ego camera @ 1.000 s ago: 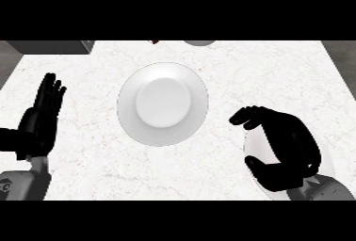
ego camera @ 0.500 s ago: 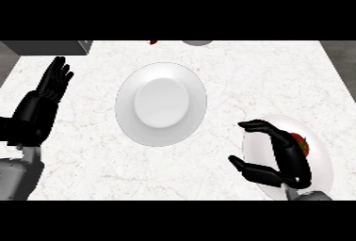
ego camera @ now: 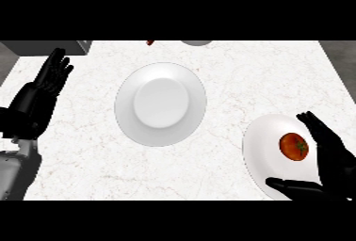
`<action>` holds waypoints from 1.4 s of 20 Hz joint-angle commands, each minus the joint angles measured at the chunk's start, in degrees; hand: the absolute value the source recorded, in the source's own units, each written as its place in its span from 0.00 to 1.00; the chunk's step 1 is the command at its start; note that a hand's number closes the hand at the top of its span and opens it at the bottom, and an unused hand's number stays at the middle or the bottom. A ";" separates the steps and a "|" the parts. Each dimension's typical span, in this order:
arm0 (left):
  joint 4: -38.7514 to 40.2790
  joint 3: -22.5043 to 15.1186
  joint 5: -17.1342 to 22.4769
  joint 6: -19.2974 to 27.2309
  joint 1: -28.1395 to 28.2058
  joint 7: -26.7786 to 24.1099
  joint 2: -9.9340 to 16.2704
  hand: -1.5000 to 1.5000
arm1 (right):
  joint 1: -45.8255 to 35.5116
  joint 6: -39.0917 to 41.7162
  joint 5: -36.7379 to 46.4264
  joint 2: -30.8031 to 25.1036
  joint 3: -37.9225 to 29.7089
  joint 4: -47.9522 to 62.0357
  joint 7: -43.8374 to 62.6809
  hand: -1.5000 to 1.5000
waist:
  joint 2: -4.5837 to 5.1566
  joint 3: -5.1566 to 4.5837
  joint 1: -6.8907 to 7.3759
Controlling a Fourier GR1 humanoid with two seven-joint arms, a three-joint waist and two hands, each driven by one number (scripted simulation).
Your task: Pick the tomato from the plate and place it in the plate
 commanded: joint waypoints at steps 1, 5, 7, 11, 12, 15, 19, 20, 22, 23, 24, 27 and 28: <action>-2.96 1.77 1.01 -1.64 3.30 -0.10 1.82 0.50 | 3.50 -2.44 3.81 -7.75 -4.03 -5.13 7.12 0.00 | -0.28 -0.12 0.39; 0.16 0.15 -0.45 -0.97 1.39 -1.17 -0.30 0.50 | 4.82 0.31 7.21 -18.95 -7.09 -5.95 18.79 0.00 | -0.03 -0.25 -0.47; -0.95 -0.24 -1.44 0.80 0.42 0.58 -0.67 0.50 | 5.87 1.52 11.98 -24.14 -5.82 -6.04 24.11 0.00 | -0.04 -0.29 -0.20; -2.31 0.59 -0.15 -0.68 1.63 1.09 -0.05 0.50 | 7.05 6.53 13.43 -30.98 -5.09 -12.57 36.20 0.00 | -0.14 -0.24 0.45; -0.53 0.19 -0.79 -0.69 -0.33 0.07 -0.75 0.50 | 8.15 8.46 14.33 -31.51 -3.41 -11.46 36.33 0.00 | 0.11 -0.18 0.02; 2.06 0.68 -0.60 -1.57 -0.76 -0.43 -1.12 0.50 | 8.13 11.91 15.58 -33.22 -0.89 -14.88 42.70 0.00 | 0.18 -0.13 0.06; -2.06 2.10 -0.51 -2.83 1.04 1.42 -0.50 0.50 | 6.57 12.77 19.58 -29.39 1.44 -17.34 48.48 0.00 | 0.05 -0.03 0.59; -1.52 -0.58 -3.05 -1.20 1.09 0.59 -2.97 0.50 | 0.03 16.79 16.66 -30.76 -0.35 -12.36 51.09 0.00 | 0.19 -0.02 1.08; -3.84 2.39 -1.73 -2.36 1.25 3.44 -1.17 0.50 | 0.70 14.07 22.47 -26.04 2.51 -13.93 53.25 0.00 | 0.09 -0.01 0.99; 0.13 1.53 -3.23 -3.07 -0.01 -0.45 -2.72 0.50 | -1.86 14.14 24.30 -23.95 2.90 -8.26 50.35 0.00 | 0.20 0.00 0.95; -0.93 2.32 -2.56 -2.53 -1.92 3.42 -2.63 0.50 | -0.48 13.75 25.20 -22.96 3.54 -13.92 55.41 0.00 | 0.11 -0.01 0.68; -3.95 0.67 -4.70 -1.07 -0.55 3.82 -4.41 0.50 | -3.34 15.86 27.32 -23.19 1.50 -5.43 52.97 0.00 | 0.13 0.01 0.88; -2.17 1.92 -4.43 -2.54 2.18 -0.39 -3.92 0.50 | -4.49 18.49 26.23 -25.36 0.04 -5.62 55.14 0.00 | 0.15 -0.02 0.96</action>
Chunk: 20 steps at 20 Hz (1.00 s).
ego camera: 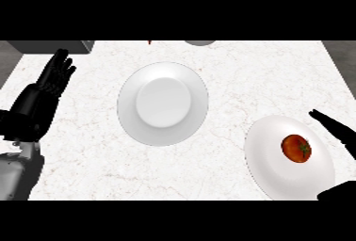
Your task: Pick the tomato from the plate and place it in the plate
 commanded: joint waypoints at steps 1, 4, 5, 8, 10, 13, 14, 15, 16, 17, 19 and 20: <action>-1.04 0.69 -1.13 -1.52 4.39 -2.83 -0.51 0.50 | -1.76 -0.37 6.69 4.07 2.00 6.34 -0.80 0.00 | 0.00 0.02 0.19; -0.92 1.75 -0.74 -2.22 2.39 -1.74 -0.93 0.50 | -3.80 3.45 6.48 3.54 -0.20 9.72 0.46 0.00 | 0.00 0.01 -0.01; 2.30 3.80 0.14 -2.99 -0.46 -1.26 -0.75 0.50 | -4.76 3.29 8.45 6.14 1.04 10.92 -0.12 0.00 | 0.03 0.01 -0.12; 3.33 2.23 -2.93 -1.84 -2.73 -0.32 -2.96 0.50 | -7.39 6.27 9.19 7.50 -0.95 14.24 -1.40 0.00 | 0.04 0.02 -0.14; 1.23 4.19 -1.17 -4.13 -1.70 1.06 -1.59 0.50 | -7.33 5.28 11.67 8.99 -1.10 18.57 -5.64 0.00 | 0.02 0.02 -0.08; 1.27 2.03 -4.76 -2.40 1.06 -1.75 -4.80 0.50 | -6.18 4.22 14.56 12.38 0.05 19.22 -5.84 0.00 | -0.02 0.01 -0.18; -1.42 3.40 -2.84 -3.11 -0.41 2.71 -3.33 0.50 | -9.72 6.16 14.57 11.73 -0.37 25.05 -8.98 0.00 | 0.00 0.03 0.08; -3.47 5.86 -1.02 -4.86 -0.09 4.06 -1.06 0.50 | -9.86 7.11 14.65 13.63 0.84 21.04 -4.57 0.00 | -0.05 0.02 0.10; -3.13 3.41 -3.33 -3.27 0.39 3.61 -4.40 0.50 | -8.12 6.84 16.01 13.74 -0.41 22.04 -7.28 0.00 | -0.04 0.02 -0.12; -2.58 3.92 -3.60 -3.89 0.20 3.78 -4.29 0.50 | -8.81 7.47 16.45 13.95 -1.59 23.95 -8.38 0.00 | -0.03 0.02 -0.12; -0.75 6.94 -1.58 -6.71 0.30 1.49 -2.37 0.50 | -6.09 4.53 19.36 16.29 0.11 22.62 -6.78 0.00 | -0.05 0.01 -0.20; -2.26 4.09 -4.66 -3.86 1.02 2.16 -5.36 0.50 | -7.87 4.60 20.08 15.43 -1.88 26.55 -9.83 0.00 | -0.03 0.02 -0.14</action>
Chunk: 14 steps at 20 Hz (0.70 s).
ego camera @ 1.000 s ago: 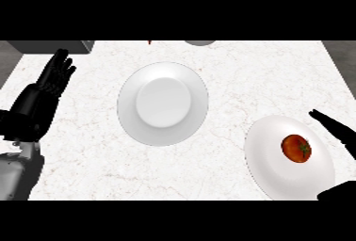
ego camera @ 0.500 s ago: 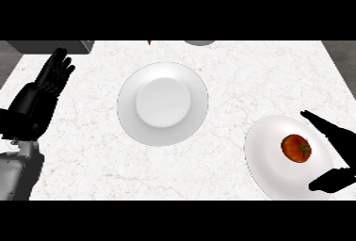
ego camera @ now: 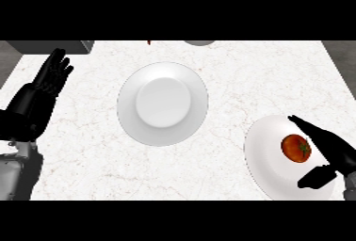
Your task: Pick the tomato from the plate and place it in the plate
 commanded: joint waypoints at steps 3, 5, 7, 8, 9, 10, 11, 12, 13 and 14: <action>-2.90 0.10 -1.57 -0.53 1.99 0.56 -1.69 0.50 | -5.50 -1.55 6.48 4.69 -0.32 11.89 -2.73 0.00 | 0.02 0.01 0.24; -5.36 -0.68 -2.50 -0.08 2.45 2.64 -2.03 0.50 | -5.67 -1.27 9.06 4.91 0.74 8.46 0.59 0.00 | -0.04 0.00 0.19; -1.69 1.09 -0.54 -2.33 2.66 -1.93 -0.87 0.50 | -6.01 -9.91 6.30 7.75 -2.00 11.52 -8.37 1.00 | 0.08 0.04 0.44; -0.04 0.41 -1.47 -0.86 -1.07 0.40 -1.69 0.50 | -4.74 -11.22 7.16 5.46 -2.79 9.26 -10.45 1.00 | 0.04 0.03 -0.22; -0.87 0.74 -1.75 -2.02 2.20 -2.68 -1.12 0.50 | -8.21 -13.58 8.49 7.16 -3.39 13.77 -10.13 1.00 | 0.12 0.04 0.47; -1.17 2.12 -0.29 -3.06 0.94 -0.16 0.40 0.50 | -5.72 -17.06 10.63 7.95 -2.62 11.38 -9.41 1.00 | 0.02 0.03 0.16; 0.64 1.30 -1.25 -1.55 -1.53 0.29 -1.26 0.50 | -8.52 -17.41 10.94 8.99 -3.07 13.75 -9.48 1.00 | 0.10 0.03 0.11; -2.22 0.86 -2.29 -1.00 1.19 -0.69 -1.49 0.50 | -4.94 -18.49 9.92 6.06 -4.79 11.45 -13.87 1.00 | -0.03 0.02 -0.05; -0.27 0.44 -1.49 -1.21 -0.31 -0.25 -2.42 0.50 | -10.70 -21.95 11.81 8.37 -5.46 18.06 -13.05 1.00 | 0.21 0.06 0.52; -1.17 1.29 -1.60 -1.00 0.62 0.52 -1.85 0.50 | -5.61 -21.86 12.17 7.80 -4.81 9.24 -10.24 1.00 | -0.08 0.00 -0.23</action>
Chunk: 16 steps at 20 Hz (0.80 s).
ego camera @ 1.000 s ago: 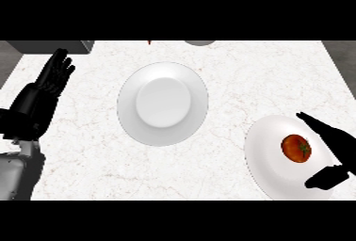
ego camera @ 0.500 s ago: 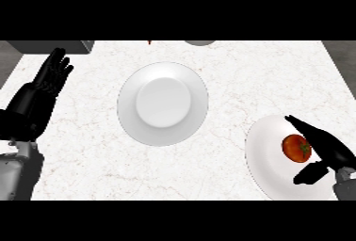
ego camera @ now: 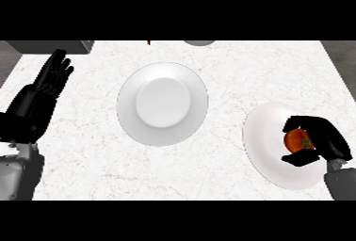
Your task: Pick the tomato from the plate and place it in the plate
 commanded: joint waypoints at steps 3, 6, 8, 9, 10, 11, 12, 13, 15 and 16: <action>3.31 3.41 2.14 -3.03 -0.33 -2.76 1.72 0.50 | -4.33 -1.48 5.97 -4.61 -2.80 4.08 3.50 1.00 | 0.19 0.17 0.08; 2.86 0.29 -1.37 -0.17 -0.74 -2.59 -0.92 0.50 | -6.59 -2.67 13.63 -4.30 0.47 10.32 8.95 1.00 | 0.39 0.19 0.54; 2.66 0.63 -1.93 -1.13 0.83 -3.59 -0.25 0.50 | -8.26 -3.68 14.28 -5.30 -1.17 10.16 8.23 1.00 | 0.17 0.20 0.31; 5.63 0.07 -2.17 -0.17 -1.04 -4.90 -2.51 0.50 | -9.69 -6.67 14.48 -3.91 -2.31 13.74 5.89 1.00 | 0.22 0.21 0.19; 2.92 1.84 -0.60 -2.38 1.23 -4.27 -0.43 0.50 | -4.71 -2.65 13.72 -4.49 -1.18 0.82 9.35 1.00 | -0.03 0.17 -0.23; 2.54 1.41 -1.31 -1.81 1.77 -3.14 -1.05 0.50 | -6.77 -1.91 12.00 -5.35 -3.21 3.22 5.57 1.00 | 0.02 0.19 -0.05; 0.11 1.37 -0.39 -1.20 0.10 0.05 -1.09 0.50 | -9.66 1.25 11.22 -3.88 -2.12 1.16 7.73 1.00 | -0.03 0.19 0.05; -1.13 1.05 -0.94 -0.88 0.50 1.00 -0.96 0.50 | -5.45 4.22 8.07 -4.28 -2.66 -5.57 7.75 1.00 | -0.17 0.17 -0.39; 2.76 1.12 -1.86 -1.10 -0.57 -2.20 -1.06 0.50 | -5.49 2.43 6.20 -3.72 -3.20 -9.12 4.82 1.00 | -0.13 0.17 -0.76; 2.60 2.77 -0.62 -1.49 -2.00 0.06 0.43 0.50 | -6.15 2.11 5.21 -1.71 -2.41 -9.75 3.86 1.00 | -0.12 0.18 -0.59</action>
